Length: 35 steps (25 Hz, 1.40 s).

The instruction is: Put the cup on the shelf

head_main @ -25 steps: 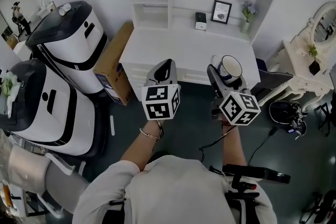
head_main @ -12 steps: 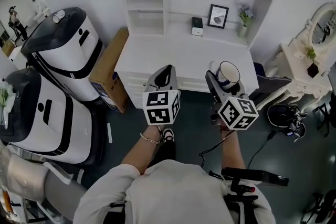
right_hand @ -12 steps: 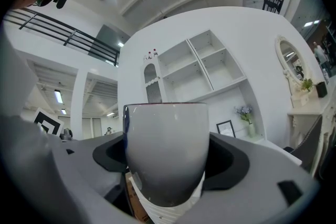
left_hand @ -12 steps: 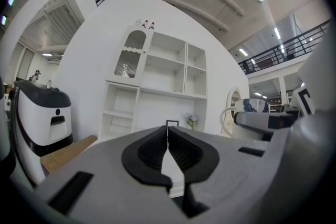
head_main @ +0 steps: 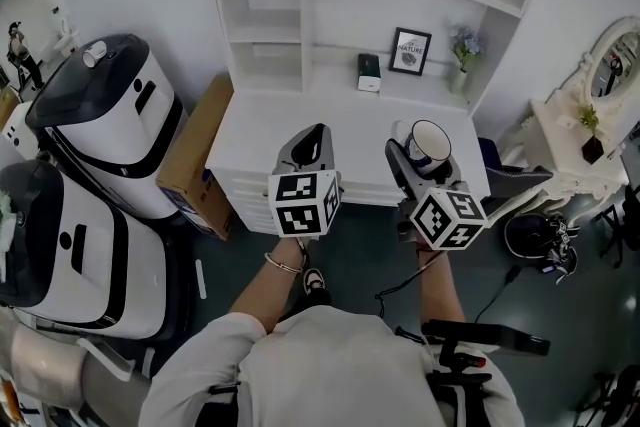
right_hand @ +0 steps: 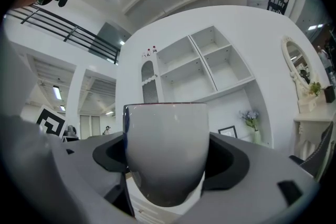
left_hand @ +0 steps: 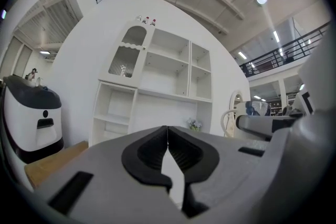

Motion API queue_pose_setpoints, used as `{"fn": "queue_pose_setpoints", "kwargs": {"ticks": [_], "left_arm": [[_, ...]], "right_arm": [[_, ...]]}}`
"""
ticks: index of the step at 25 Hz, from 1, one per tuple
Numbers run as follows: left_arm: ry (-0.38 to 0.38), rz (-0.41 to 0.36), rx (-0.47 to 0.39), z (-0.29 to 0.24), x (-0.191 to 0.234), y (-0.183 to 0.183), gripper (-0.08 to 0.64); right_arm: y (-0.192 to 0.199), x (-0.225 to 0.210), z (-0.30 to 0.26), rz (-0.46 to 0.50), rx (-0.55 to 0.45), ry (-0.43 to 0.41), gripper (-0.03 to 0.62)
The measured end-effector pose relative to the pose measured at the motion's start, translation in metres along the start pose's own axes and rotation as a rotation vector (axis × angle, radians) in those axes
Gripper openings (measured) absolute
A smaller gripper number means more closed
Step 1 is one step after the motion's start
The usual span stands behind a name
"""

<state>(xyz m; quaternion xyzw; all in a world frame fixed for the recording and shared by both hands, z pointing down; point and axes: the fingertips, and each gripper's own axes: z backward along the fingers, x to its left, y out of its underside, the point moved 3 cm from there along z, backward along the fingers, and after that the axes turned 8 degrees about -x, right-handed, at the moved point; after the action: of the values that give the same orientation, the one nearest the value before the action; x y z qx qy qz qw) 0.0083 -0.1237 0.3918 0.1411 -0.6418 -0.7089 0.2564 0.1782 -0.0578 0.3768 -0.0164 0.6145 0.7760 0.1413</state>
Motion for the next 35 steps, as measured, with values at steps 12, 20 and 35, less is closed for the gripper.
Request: {"fn": "queue_pose_setpoints", "kwargs": {"ticks": [12,20,35], "left_arm": [[0.031,-0.004,0.021,-0.067,0.018,0.003,0.012],[0.030,-0.005,0.011,-0.101,0.041,0.000,0.012],[0.068,-0.004,0.003,-0.187,0.071,0.006,0.011]], "right_arm": [[0.006,-0.031,-0.056,-0.006,0.010,0.028,0.394],[0.009,-0.035,-0.097,0.004,0.011,0.017,0.394],[0.017,-0.066,-0.180,0.026,-0.002,0.034,0.394]]}}
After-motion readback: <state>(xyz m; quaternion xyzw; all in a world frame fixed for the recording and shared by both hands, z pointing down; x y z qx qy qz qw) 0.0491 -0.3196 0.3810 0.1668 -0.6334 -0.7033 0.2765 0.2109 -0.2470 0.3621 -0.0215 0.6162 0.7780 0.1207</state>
